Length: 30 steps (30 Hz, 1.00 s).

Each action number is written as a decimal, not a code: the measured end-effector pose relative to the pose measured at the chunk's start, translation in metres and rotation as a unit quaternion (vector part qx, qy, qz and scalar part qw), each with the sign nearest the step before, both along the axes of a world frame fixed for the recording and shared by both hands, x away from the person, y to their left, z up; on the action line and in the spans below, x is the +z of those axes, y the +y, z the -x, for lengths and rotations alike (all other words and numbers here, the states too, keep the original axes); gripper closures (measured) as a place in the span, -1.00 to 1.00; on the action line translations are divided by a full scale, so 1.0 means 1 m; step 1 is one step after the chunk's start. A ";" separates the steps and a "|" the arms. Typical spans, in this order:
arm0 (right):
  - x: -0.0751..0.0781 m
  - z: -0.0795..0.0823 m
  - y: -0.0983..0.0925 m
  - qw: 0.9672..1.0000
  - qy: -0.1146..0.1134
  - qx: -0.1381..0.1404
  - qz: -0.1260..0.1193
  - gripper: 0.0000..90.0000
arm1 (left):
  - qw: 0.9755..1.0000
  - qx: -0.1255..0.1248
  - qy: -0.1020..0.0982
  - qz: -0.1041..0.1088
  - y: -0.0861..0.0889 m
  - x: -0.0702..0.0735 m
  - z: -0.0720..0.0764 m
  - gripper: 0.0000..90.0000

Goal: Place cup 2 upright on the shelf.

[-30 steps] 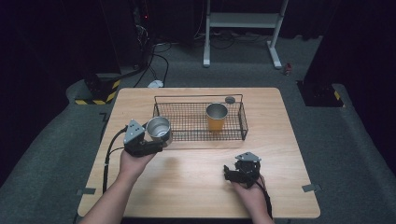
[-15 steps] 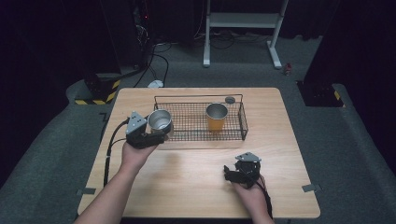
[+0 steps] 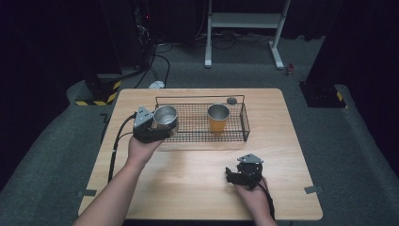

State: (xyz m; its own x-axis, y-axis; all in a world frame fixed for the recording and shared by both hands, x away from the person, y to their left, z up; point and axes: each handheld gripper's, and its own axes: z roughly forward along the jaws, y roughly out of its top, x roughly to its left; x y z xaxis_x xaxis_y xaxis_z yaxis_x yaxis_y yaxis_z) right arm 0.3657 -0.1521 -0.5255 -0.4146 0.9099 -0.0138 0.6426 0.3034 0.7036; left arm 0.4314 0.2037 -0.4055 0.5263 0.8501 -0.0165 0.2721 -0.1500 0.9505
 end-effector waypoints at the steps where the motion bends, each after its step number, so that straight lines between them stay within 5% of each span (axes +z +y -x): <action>1: 0.000 0.000 0.000 1.000 0.000 0.000 0.000 -0.71 | 1.000 0.001 0.001 0.000 -0.001 0.000 -0.002 -0.58; 30: 0.000 0.000 0.000 1.000 0.000 0.000 0.000 -0.71 | 0.999 0.028 0.036 0.006 -0.003 -0.026 -0.044 -0.58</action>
